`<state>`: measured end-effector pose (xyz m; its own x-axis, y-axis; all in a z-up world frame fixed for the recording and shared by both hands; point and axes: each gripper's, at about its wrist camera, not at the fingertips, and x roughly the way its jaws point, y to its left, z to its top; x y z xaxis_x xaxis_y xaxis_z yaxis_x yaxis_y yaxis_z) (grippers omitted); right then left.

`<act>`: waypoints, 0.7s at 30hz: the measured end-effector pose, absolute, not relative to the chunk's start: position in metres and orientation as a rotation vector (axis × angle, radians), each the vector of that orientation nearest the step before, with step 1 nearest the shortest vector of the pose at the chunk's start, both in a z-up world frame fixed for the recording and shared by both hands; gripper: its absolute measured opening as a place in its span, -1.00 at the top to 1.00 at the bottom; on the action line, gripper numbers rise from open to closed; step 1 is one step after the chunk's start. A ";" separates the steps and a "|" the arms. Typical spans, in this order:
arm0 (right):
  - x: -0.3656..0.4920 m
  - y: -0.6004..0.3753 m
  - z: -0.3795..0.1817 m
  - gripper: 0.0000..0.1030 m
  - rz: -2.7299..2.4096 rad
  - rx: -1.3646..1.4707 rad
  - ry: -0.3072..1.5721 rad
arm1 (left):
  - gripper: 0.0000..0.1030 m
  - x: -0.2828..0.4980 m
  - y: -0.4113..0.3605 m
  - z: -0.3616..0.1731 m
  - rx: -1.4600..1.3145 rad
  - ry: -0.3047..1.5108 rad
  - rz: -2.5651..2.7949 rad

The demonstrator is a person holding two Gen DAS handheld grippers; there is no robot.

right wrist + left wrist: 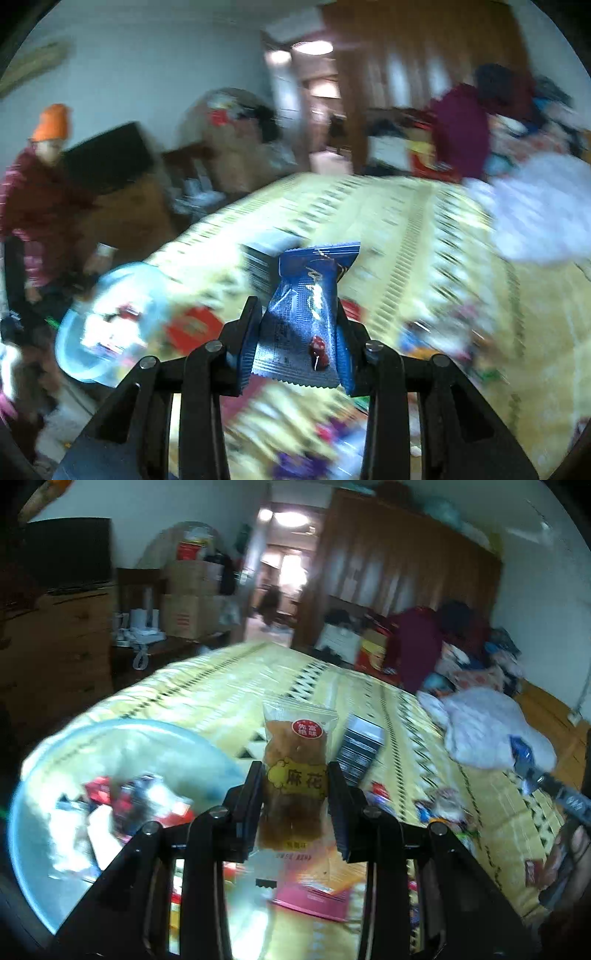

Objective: Organize snacks
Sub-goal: 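Carry the twist bag and dark blue packet over the glass bowl, then lower both snacks into the bowl and open both tools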

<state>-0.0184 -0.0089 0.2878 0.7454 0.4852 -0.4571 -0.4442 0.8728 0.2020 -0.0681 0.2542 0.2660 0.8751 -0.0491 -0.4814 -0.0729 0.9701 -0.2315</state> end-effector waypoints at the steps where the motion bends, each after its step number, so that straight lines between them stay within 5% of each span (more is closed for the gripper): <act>1: -0.013 0.011 0.296 0.24 0.554 0.080 0.515 | 0.34 -0.067 0.268 0.267 -0.256 0.503 0.037; 10: 0.013 0.185 0.329 0.24 0.851 0.013 0.539 | 0.34 -0.065 0.360 0.257 -0.349 0.515 0.213; 21: 0.048 0.304 0.301 0.23 0.978 0.012 0.702 | 0.34 -0.044 0.391 0.241 -0.328 0.592 0.317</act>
